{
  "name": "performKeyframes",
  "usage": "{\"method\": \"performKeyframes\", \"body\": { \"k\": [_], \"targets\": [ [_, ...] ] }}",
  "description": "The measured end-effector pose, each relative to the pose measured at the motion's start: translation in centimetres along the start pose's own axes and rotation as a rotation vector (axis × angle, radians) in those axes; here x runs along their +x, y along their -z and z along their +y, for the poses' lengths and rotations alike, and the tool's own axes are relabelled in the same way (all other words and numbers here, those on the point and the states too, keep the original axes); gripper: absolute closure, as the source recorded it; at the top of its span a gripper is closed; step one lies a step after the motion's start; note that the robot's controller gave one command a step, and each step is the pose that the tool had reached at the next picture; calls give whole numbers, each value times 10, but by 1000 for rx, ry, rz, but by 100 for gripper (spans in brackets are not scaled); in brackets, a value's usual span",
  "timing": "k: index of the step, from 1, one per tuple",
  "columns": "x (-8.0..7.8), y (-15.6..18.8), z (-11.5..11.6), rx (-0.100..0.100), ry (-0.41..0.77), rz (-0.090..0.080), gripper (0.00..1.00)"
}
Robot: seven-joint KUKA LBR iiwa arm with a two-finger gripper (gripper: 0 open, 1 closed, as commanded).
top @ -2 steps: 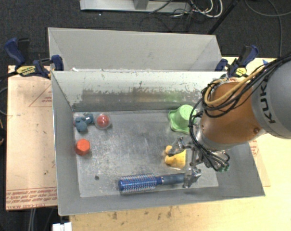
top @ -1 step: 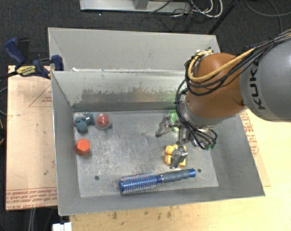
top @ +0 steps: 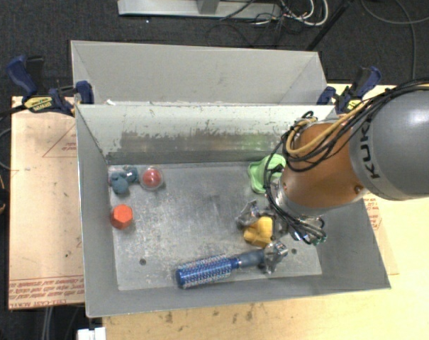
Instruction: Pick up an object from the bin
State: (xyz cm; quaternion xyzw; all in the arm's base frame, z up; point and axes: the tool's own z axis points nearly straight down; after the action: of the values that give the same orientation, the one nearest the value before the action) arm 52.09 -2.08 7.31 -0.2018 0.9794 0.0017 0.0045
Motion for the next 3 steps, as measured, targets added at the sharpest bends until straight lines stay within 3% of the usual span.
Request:
{"method": "performKeyframes", "body": {
  "k": [1,2,3],
  "targets": [
    [15,3,3,8,43,-17,0],
    [18,3,3,6,43,-3,100],
    [10,119,-6,5,43,0,100]
  ]
}}
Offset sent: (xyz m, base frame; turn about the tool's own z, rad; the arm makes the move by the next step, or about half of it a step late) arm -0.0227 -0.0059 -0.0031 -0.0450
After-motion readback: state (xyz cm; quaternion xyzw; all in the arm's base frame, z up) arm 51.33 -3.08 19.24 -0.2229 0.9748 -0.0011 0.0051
